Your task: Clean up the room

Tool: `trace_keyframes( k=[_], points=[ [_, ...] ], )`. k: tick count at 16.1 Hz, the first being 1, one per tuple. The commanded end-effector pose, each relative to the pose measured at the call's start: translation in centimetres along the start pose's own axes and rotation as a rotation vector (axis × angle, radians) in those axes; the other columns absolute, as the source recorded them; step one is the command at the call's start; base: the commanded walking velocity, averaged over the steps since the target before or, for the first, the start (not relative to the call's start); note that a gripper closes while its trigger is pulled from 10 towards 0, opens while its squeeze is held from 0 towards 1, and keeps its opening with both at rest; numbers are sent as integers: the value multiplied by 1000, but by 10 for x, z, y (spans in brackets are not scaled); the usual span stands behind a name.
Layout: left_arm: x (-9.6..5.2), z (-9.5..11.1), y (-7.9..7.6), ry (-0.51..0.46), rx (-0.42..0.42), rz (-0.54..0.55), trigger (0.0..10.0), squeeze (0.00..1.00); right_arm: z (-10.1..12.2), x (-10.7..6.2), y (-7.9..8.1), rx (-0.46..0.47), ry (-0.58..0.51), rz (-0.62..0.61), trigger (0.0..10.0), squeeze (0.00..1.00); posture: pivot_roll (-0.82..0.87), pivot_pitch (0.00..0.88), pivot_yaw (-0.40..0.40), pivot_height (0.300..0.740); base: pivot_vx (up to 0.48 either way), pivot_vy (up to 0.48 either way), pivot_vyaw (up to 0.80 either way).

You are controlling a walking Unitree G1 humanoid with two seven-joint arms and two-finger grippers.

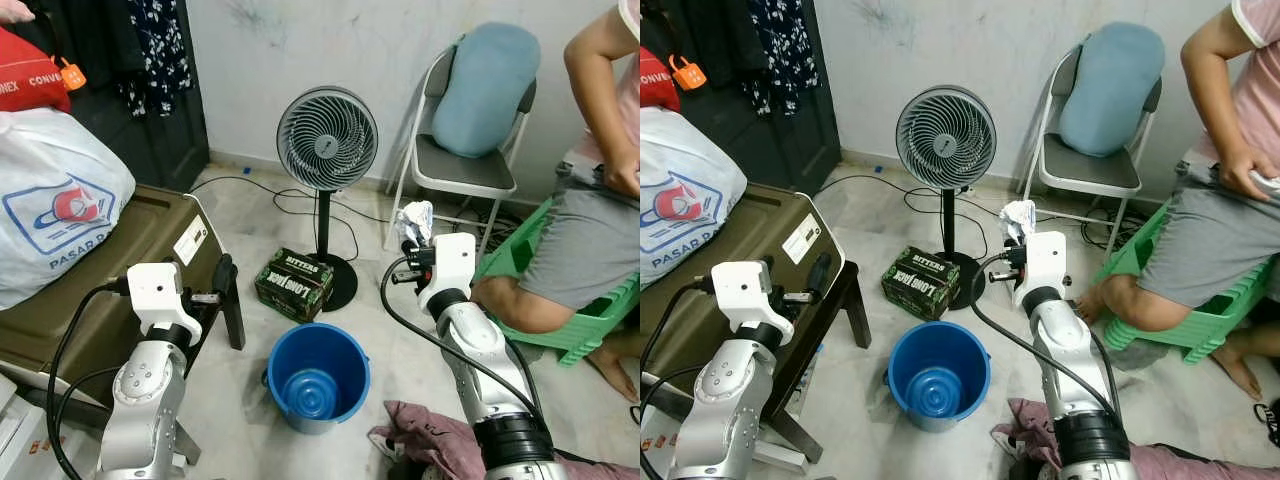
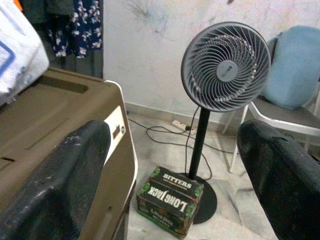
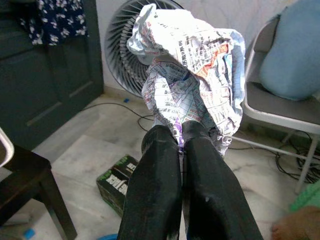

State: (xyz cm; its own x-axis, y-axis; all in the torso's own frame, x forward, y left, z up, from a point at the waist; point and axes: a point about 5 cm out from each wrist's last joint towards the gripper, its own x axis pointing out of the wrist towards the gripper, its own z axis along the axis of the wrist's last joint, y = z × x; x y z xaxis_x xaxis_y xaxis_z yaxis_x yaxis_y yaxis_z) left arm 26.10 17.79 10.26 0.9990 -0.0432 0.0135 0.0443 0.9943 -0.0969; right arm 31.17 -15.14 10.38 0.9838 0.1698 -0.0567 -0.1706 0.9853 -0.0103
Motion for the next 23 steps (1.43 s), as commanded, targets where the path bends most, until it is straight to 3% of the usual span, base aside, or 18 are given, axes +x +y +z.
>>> trace_keyframes(
  k=[1,16,23],
  points=[
    [1,3,-1,-16,0,-12,10000,0,7,3,-2,-1,-21,-12,10000,0,-45,0,-77,740,277,0,0],
    [1,3,-2,-18,-8,-24,10000,0,6,4,-2,-9,-18,-3,10000,0,-45,0,-81,740,284,0,0],
    [1,1,-2,-3,1,-17,10000,0,5,5,-2,-7,-12,0,10000,0,-38,0,-84,740,76,0,-81]
  ],
)
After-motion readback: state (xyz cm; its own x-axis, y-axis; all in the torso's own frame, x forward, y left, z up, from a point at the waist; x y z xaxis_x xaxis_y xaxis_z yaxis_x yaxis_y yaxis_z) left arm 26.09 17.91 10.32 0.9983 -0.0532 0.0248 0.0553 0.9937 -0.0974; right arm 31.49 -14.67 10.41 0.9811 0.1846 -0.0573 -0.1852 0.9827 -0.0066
